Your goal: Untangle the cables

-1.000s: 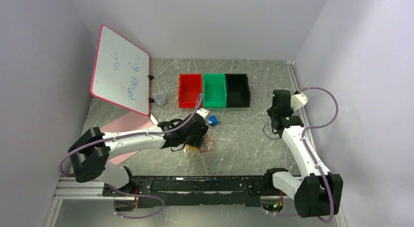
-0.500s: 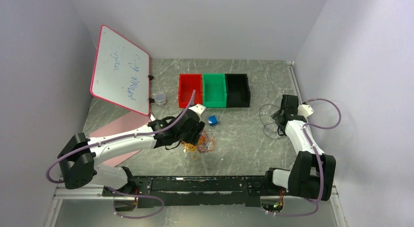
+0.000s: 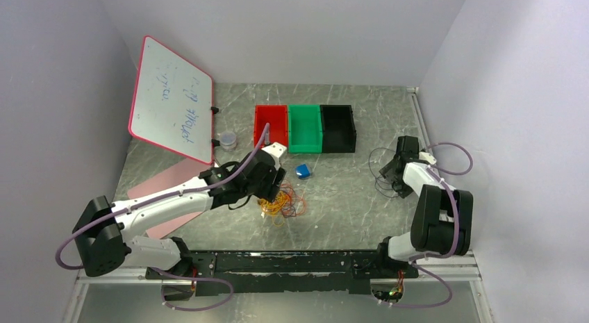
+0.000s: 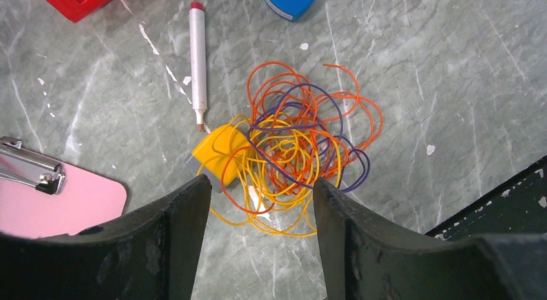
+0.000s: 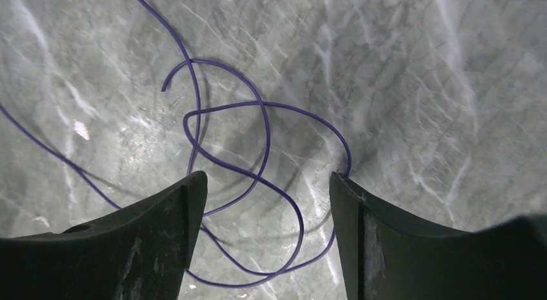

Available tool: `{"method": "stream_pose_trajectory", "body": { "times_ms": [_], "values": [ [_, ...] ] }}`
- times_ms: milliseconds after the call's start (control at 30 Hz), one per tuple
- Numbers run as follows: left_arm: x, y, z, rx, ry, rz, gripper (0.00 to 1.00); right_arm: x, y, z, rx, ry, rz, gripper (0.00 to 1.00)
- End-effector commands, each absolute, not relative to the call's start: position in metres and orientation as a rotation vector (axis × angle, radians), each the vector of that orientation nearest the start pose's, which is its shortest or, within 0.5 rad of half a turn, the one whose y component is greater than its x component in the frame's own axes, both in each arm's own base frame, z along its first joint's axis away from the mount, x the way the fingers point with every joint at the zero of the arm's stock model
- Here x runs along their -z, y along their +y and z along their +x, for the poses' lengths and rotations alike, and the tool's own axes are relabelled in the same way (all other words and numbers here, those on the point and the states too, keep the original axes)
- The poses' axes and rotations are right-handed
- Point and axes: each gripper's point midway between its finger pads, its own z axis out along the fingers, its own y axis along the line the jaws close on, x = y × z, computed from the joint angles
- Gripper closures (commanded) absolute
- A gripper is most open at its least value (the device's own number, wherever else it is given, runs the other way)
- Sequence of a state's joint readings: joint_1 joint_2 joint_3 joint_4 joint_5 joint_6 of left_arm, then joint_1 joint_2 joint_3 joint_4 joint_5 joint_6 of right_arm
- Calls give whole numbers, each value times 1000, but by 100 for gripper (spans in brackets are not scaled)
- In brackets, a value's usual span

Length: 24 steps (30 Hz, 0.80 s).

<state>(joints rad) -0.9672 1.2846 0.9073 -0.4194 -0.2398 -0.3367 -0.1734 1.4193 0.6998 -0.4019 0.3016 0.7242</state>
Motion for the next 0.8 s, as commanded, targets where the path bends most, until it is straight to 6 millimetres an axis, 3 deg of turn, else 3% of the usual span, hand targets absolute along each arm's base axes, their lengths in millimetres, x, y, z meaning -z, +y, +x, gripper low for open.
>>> {"method": "stream_pose_trajectory", "body": {
  "times_ms": [0, 167, 433, 467, 567, 767],
  "values": [
    [-146, -263, 219, 392, 2249, 625, 35, -15, -73, 290, 167, 2342, 1195, 28],
    [-153, -260, 223, 384, 2242, 603, 37, -10, -67, 295, 115, 2338, 1202, 41],
    [-172, -253, 236, 385, 2210, 565, 35, -13, -59, 298, 38, 2332, 1153, 94],
    [-175, -251, 239, 390, 2208, 557, 35, -19, -58, 301, 20, 2318, 1136, 99],
    [-184, -243, 251, 431, 2203, 511, 35, -41, -55, 311, -36, 2261, 1076, 100],
    [-201, -220, 278, 436, 2182, 428, 36, -123, -52, 330, -134, 2068, 914, 100]
  ]
}}
